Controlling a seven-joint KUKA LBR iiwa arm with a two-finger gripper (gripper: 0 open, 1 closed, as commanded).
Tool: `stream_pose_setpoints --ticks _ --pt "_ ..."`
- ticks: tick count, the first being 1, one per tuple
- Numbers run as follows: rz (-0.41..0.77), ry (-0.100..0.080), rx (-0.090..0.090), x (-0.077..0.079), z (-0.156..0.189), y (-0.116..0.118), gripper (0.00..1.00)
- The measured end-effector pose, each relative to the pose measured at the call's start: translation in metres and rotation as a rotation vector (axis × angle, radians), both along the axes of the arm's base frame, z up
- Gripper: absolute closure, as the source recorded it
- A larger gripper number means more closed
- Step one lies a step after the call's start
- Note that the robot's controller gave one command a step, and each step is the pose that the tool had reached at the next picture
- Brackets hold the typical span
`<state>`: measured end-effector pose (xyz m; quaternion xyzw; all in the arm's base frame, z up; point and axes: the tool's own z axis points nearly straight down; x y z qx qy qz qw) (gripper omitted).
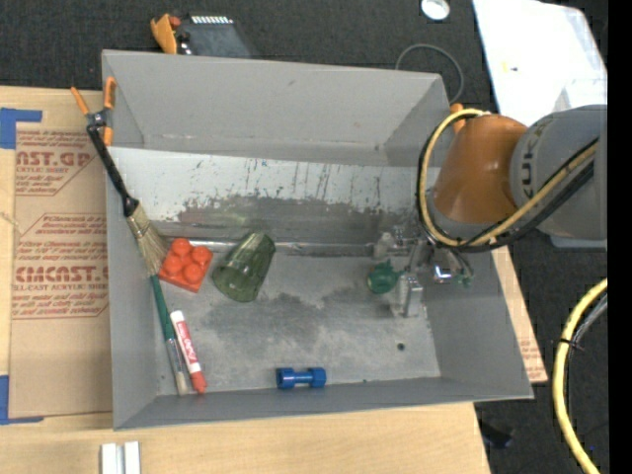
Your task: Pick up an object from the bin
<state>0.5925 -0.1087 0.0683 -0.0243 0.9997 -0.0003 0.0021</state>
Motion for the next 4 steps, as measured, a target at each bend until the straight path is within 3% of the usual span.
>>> stream_pose_setpoints --ticks 1,2,4 --pt "0.317 -0.006 -0.002 -0.001 0.0009 -0.0025 0.0" --pt "0.063 -0.007 -0.001 0.0013 0.001 0.001 1.0" --pt "0.063 -0.007 -0.001 0.0011 0.0027 0.0011 1.0"
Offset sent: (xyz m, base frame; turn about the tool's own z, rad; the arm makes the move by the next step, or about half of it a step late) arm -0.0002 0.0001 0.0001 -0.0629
